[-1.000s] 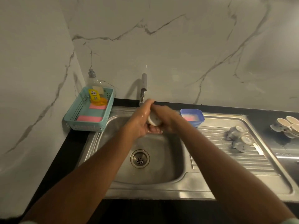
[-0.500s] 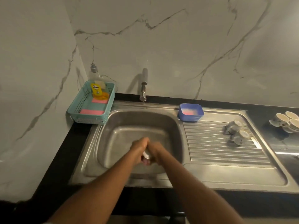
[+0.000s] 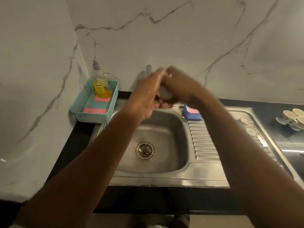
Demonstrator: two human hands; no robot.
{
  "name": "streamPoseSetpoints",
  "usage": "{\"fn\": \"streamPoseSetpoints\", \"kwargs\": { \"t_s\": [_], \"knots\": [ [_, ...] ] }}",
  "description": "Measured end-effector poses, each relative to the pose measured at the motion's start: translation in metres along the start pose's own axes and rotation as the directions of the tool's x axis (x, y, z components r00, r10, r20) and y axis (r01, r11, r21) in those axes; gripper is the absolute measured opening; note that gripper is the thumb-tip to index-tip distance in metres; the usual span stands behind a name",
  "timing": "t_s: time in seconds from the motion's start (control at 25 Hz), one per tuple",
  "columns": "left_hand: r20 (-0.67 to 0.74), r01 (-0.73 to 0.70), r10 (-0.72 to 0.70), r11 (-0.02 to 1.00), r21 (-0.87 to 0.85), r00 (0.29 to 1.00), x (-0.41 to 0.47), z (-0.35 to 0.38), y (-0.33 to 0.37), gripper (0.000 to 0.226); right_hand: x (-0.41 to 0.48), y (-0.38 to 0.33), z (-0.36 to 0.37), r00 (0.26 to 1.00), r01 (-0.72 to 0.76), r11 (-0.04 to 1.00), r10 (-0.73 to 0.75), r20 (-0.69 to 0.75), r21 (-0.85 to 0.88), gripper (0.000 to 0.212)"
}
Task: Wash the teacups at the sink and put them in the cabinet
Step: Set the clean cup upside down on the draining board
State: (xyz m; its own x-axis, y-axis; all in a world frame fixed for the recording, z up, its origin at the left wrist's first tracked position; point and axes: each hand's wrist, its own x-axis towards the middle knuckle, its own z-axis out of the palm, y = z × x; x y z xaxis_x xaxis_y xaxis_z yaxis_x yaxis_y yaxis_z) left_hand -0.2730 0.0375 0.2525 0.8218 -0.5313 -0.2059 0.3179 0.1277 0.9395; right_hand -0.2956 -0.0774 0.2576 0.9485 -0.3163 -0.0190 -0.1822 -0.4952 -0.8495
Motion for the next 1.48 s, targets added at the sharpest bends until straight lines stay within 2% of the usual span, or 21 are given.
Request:
{"fn": "streamPoseSetpoints", "kwargs": {
  "t_s": [0.08, 0.16, 0.24, 0.28, 0.32, 0.36, 0.44, 0.56, 0.68, 0.8, 0.92, 1.0, 1.04, 1.08, 1.12, 1.16, 1.2, 1.24, 1.28, 1.36, 1.48],
  "knots": [
    [-0.122, -0.412, 0.415, 0.91, 0.051, 0.902, -0.009, 0.006, 0.017, 0.028, -0.019, -0.024, -0.002, 0.911, 0.33, 0.944, -0.308, -0.274, 0.034, 0.031],
    [-0.112, -0.644, 0.667, 0.742, 0.186, 0.737, 0.002, -0.006, -0.021, 0.025, -0.029, 0.008, 0.034, 0.7, 0.507, 0.86, -0.452, -0.553, -0.061, 0.033],
    [-0.109, -0.345, 0.408, 0.863, 0.369, 0.906, 0.025, -0.032, -0.1, 0.034, -0.032, 0.087, 0.098, 0.863, 0.24, 0.952, -0.12, -0.49, 0.189, 0.021],
    [-0.172, 0.044, 0.028, 0.915, 0.4, 0.985, 0.028, -0.046, -0.138, 0.043, -0.038, 0.121, 0.128, 0.957, -0.128, 0.927, 0.208, -0.2, 0.351, 0.015],
    [-0.23, 0.421, -0.359, 0.839, 0.345, 0.905, 0.027, -0.057, -0.172, 0.049, -0.043, 0.153, 0.152, 0.888, -0.45, 0.809, 0.451, 0.09, 0.379, 0.023],
    [-0.252, 0.617, -0.565, 0.744, 0.255, 0.786, 0.022, -0.064, -0.194, 0.049, -0.047, 0.177, 0.164, 0.778, -0.626, 0.71, 0.594, 0.202, 0.322, 0.031],
    [-0.264, 0.651, -0.606, 0.746, 0.138, 0.75, 0.026, -0.066, -0.208, 0.04, -0.042, 0.194, 0.166, 0.75, -0.662, 0.716, 0.641, 0.165, 0.222, 0.036],
    [-0.261, 0.604, -0.559, 0.785, 0.142, 0.787, 0.028, -0.054, -0.184, 0.039, -0.032, 0.18, 0.148, 0.807, -0.588, 0.761, 0.574, 0.139, 0.274, 0.038],
    [-0.204, 0.55, -0.521, 0.825, 0.128, 0.829, 0.024, -0.035, -0.137, 0.031, -0.01, 0.151, 0.109, 0.822, -0.548, 0.832, 0.517, 0.24, 0.086, 0.046],
    [-0.153, 0.332, -0.318, 0.94, 0.082, 0.936, 0.017, -0.009, -0.073, 0.028, 0.017, 0.089, 0.046, 0.914, -0.268, 0.952, 0.3, 0.274, -0.148, 0.042],
    [-0.211, -0.143, 0.152, 0.988, 0.058, 0.965, 0.005, 0.026, -0.009, 0.024, 0.014, 0.012, -0.024, 0.979, 0.174, 0.982, -0.164, 0.123, -0.079, 0.027],
    [-0.301, -0.558, 0.601, 0.799, 0.224, 0.74, -0.01, 0.045, 0.009, 0.02, -0.014, -0.011, -0.041, 0.862, 0.493, 0.87, -0.482, -0.159, 0.032, 0.034],
    [-0.281, -0.68, 0.768, 0.64, 0.357, 0.576, -0.012, 0.049, 0.003, 0.018, -0.022, -0.002, -0.036, 0.748, 0.619, 0.785, -0.585, -0.313, 0.012, 0.034],
    [-0.241, -0.682, 0.826, 0.558, 0.473, 0.509, -0.005, 0.047, -0.022, 0.017, -0.024, 0.023, -0.022, 0.693, 0.661, 0.75, -0.602, -0.396, 0.018, 0.033],
    [-0.239, -0.579, 0.784, 0.594, 0.559, 0.573, 0.006, 0.039, -0.061, 0.019, -0.027, 0.063, 0.004, 0.762, 0.59, 0.802, -0.514, -0.394, 0.096, 0.033],
    [-0.335, -0.354, 0.596, 0.748, 0.561, 0.73, 0.014, 0.029, -0.103, 0.023, -0.031, 0.102, 0.032, 0.915, 0.365, 0.899, -0.297, -0.274, 0.241, 0.033],
    [-0.495, 0.012, 0.234, 0.896, 0.443, 0.837, 0.019, 0.017, -0.148, 0.027, -0.035, 0.143, 0.06, 1.0, 0.0, 0.958, 0.002, -0.004, 0.286, 0.034],
    [-0.581, 0.345, -0.15, 0.907, 0.241, 0.8, 0.019, 0.006, -0.189, 0.029, -0.041, 0.182, 0.083, 0.926, -0.33, 0.923, 0.277, 0.257, 0.196, 0.036],
    [-0.585, 0.513, -0.355, 0.85, 0.123, 0.729, 0.013, 0.002, -0.222, 0.029, -0.049, 0.218, 0.1, 0.838, -0.459, 0.883, 0.397, 0.375, 0.092, 0.039],
    [-0.602, 0.566, -0.413, 0.82, 0.079, 0.683, 0.011, -0.003, -0.254, 0.033, -0.054, 0.249, 0.108, 0.81, -0.494, 0.866, 0.423, 0.406, 0.083, 0.035],
    [-0.6, 0.409, -0.373, 0.909, -0.081, 0.708, 0.007, 0.014, -0.232, 0.037, -0.045, 0.234, 0.089, 0.795, -0.584, 0.743, 0.442, 0.416, 0.326, 0.043]
  ]
}}
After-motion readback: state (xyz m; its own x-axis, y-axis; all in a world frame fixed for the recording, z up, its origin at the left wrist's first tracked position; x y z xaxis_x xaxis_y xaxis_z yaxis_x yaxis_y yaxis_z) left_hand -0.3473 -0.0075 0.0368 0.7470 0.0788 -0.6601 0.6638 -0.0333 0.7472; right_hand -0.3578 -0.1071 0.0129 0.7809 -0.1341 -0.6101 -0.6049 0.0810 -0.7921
